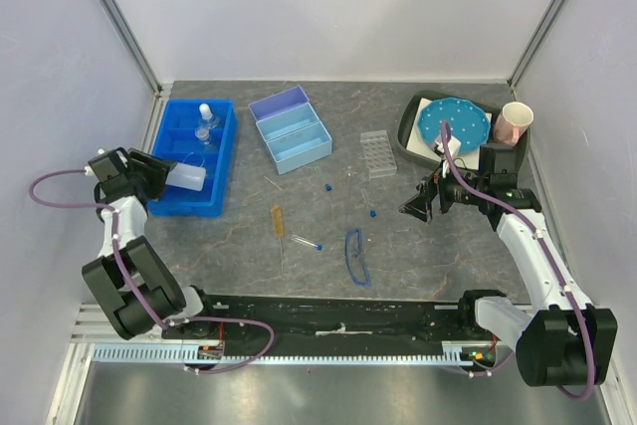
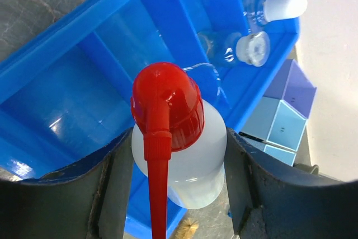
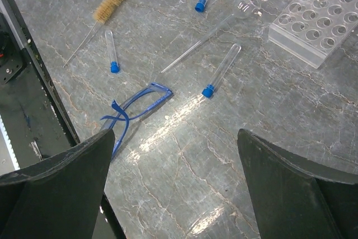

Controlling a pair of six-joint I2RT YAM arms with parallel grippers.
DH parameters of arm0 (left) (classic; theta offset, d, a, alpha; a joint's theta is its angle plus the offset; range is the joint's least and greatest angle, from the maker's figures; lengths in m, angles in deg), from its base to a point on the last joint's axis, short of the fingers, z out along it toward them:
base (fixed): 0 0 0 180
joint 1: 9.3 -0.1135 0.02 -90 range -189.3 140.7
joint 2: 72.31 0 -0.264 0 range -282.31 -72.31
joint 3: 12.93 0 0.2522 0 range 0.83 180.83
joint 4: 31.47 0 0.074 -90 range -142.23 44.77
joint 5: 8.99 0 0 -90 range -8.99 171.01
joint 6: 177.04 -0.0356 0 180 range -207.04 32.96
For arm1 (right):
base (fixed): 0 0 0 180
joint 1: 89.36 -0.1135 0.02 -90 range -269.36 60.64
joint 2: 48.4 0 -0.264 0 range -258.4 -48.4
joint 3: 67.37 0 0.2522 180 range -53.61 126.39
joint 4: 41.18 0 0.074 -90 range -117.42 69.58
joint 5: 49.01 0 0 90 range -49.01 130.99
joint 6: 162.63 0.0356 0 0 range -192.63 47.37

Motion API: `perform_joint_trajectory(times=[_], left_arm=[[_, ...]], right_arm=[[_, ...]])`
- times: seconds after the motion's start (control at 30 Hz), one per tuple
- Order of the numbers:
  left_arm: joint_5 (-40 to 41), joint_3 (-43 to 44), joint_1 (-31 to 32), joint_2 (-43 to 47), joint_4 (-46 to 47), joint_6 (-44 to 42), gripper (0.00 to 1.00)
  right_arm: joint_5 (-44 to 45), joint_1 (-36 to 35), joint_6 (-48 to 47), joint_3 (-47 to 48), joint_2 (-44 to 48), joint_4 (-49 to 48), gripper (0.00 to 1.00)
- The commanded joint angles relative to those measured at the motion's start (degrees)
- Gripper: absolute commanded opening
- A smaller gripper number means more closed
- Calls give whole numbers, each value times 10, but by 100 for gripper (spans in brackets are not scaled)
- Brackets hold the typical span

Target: Organize the chemistry lab equipment

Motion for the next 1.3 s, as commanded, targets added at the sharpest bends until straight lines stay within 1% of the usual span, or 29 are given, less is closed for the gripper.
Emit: perform_joint_trajectory(times=[0.0,0.07,0.13,0.17,0.2,0.23,0.27,0.37,0.5,0.67,0.7,0.73,0.77,1.03,1.27], left_arm=[[-18,24,-3,-20,-19,-45,25],[-18,26,-3,-26,-30,-53,29],[-15,26,-5,-27,-37,-63,37],[-19,26,-7,-28,-40,-65,43],[-23,26,-8,-29,-43,-71,47],[-24,29,-8,-30,-46,-74,48],[-30,33,-10,-34,-54,-76,53],[-34,55,-11,-45,-75,-82,61],[-28,77,-12,-48,-113,-90,64],[-20,70,-12,-30,-117,-93,66],[-21,67,-12,-31,-118,-94,68],[-23,67,-12,-34,-119,-94,74],[-25,65,-12,-37,-119,-94,74],[-25,57,-12,-46,-120,-101,77],[-19,69,-13,5,-135,-103,79]], right_arm=[[0,2,-13,28,6,0,98],[-1,2,-12,29,6,0,98],[0,2,-12,29,5,1,98],[-1,3,-12,29,3,1,98],[-1,2,-12,29,3,2,98],[-1,17,-12,30,3,2,98],[-1,18,-13,30,2,2,98],[0,19,-13,30,2,3,98],[-1,21,-14,30,2,3,98],[-2,24,-14,31,1,4,98],[-2,25,-14,31,0,4,98],[-2,25,-14,31,-1,4,98],[-2,25,-14,31,-1,4,98],[-5,31,-14,31,0,6,98],[-4,33,-19,32,-2,9,98]])
